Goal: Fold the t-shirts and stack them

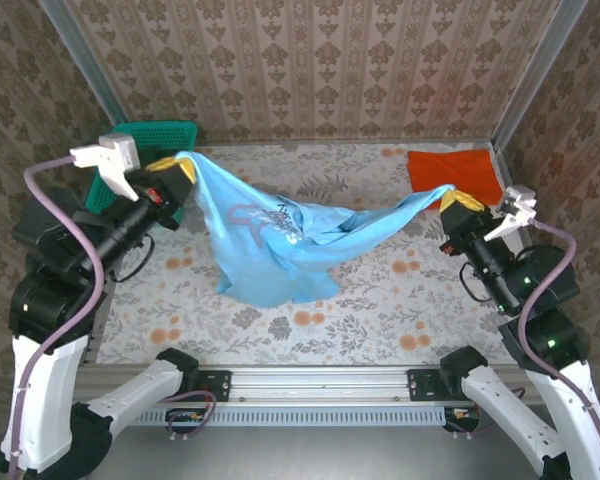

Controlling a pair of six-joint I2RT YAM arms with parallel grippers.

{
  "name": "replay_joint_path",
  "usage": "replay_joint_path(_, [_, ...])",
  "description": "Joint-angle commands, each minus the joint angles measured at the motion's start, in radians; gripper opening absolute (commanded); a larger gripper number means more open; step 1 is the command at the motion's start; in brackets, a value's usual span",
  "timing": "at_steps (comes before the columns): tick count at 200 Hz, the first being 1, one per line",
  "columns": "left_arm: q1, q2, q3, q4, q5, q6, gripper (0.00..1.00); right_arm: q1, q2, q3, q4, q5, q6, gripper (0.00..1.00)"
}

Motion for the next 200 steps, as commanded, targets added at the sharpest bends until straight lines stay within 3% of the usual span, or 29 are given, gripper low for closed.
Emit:
replay_joint_path(1, [0.070, 0.156, 0.027, 0.013, -0.028, -0.026, 0.00, -0.004, 0.118, -0.019, 0.075, 0.079, -0.024, 0.00])
replay_joint_path(19, [0.188, 0.310, 0.037, 0.069, 0.105, -0.109, 0.00, -0.004, 0.228, -0.041, 0.124, 0.125, -0.030, 0.00])
replay_joint_path(31, [0.254, 0.424, 0.043, 0.104, 0.128, -0.139, 0.00, -0.005, 0.288, -0.063, 0.153, 0.150, -0.033, 0.00])
replay_joint_path(37, [0.278, 0.490, 0.044, 0.134, 0.135, -0.134, 0.06, -0.005, 0.305, -0.090, 0.171, 0.167, -0.026, 0.00])
replay_joint_path(50, [0.328, 0.637, 0.082, 0.093, 0.078, -0.141, 0.33, -0.006, 0.328, -0.182, 0.254, 0.194, -0.004, 0.00])
replay_joint_path(65, [0.353, 0.821, 0.213, -0.073, 0.020, -0.111, 0.76, -0.006, 0.347, -0.267, 0.277, 0.214, 0.041, 0.00])
replay_joint_path(74, [0.355, 0.915, 0.291, -0.202, -0.023, -0.108, 0.83, -0.006, 0.353, -0.313, 0.250, 0.203, 0.084, 0.00])
replay_joint_path(85, [0.344, 0.947, 0.297, -0.253, -0.034, -0.103, 0.87, -0.006, 0.342, -0.361, 0.235, 0.164, 0.116, 0.02])
replay_joint_path(109, [0.278, 0.794, 0.052, -0.139, -0.145, -0.116, 0.94, -0.006, 0.242, -0.469, 0.143, 0.195, 0.210, 0.14])
replay_joint_path(123, [0.226, 0.689, -0.108, -0.079, -0.181, -0.148, 0.93, -0.012, 0.177, -0.476, 0.034, 0.241, 0.248, 0.24])
replay_joint_path(141, [0.170, 0.589, -0.305, -0.017, -0.162, -0.194, 0.91, -0.016, 0.130, -0.463, -0.040, 0.240, 0.251, 0.27])
replay_joint_path(176, [0.057, 0.525, -0.560, 0.009, -0.143, -0.195, 0.87, -0.020, 0.214, -0.366, -0.216, 0.302, 0.270, 0.54])
replay_joint_path(200, [-0.020, 0.525, -0.639, -0.020, -0.127, -0.163, 0.84, -0.021, 0.298, -0.345, -0.161, 0.275, 0.230, 0.60])
